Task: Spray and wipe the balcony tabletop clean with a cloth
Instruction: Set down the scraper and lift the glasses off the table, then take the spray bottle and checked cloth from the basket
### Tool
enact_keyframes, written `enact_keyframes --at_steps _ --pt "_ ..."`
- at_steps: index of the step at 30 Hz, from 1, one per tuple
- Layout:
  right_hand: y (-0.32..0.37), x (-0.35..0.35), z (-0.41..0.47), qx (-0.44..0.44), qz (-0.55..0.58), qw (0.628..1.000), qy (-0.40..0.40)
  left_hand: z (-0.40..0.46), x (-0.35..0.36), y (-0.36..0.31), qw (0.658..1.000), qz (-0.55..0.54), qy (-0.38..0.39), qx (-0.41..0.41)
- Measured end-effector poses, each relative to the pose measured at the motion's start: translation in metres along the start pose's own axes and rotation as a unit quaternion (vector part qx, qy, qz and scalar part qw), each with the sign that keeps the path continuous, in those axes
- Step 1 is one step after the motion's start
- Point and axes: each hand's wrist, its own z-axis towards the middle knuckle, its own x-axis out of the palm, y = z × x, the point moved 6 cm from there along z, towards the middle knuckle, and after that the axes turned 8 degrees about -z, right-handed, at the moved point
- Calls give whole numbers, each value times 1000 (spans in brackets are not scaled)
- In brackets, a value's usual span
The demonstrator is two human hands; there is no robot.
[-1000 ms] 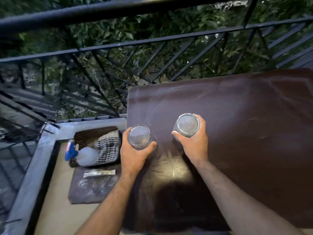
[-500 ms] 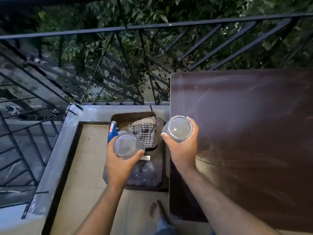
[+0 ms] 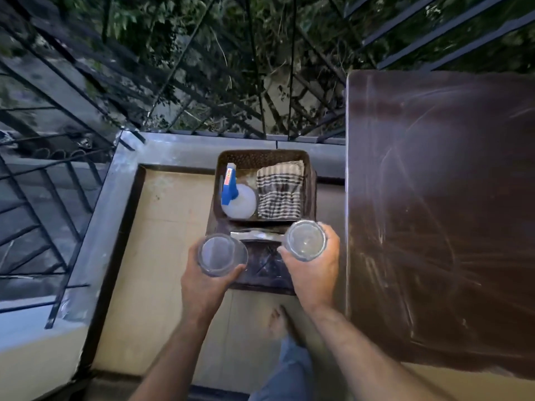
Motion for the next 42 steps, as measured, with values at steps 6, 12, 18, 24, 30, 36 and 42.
enact_keyframes --at_steps 6,12,18,24,30,36,42 --pt "-49 29 -17 47 -92 994 43 13 6 43 999 12 25 -23" --pt "-70 58 -19 51 -123 984 118 25 23 81 997 -2 54 -61" --pt "-77 72 -18 57 -141 980 127 38 34 93 995 -17 67 -66" --pt "-75 78 -20 58 -145 982 105 45 39 96 994 -17 85 -61" --pt "-60 69 -20 13 -198 975 103 42 38 91 991 -31 107 -77" --pt "17 66 18 -167 -165 971 -46 44 19 52 995 3 88 46" --pt "46 127 94 -177 -269 941 103 99 38 -21 986 15 43 158"
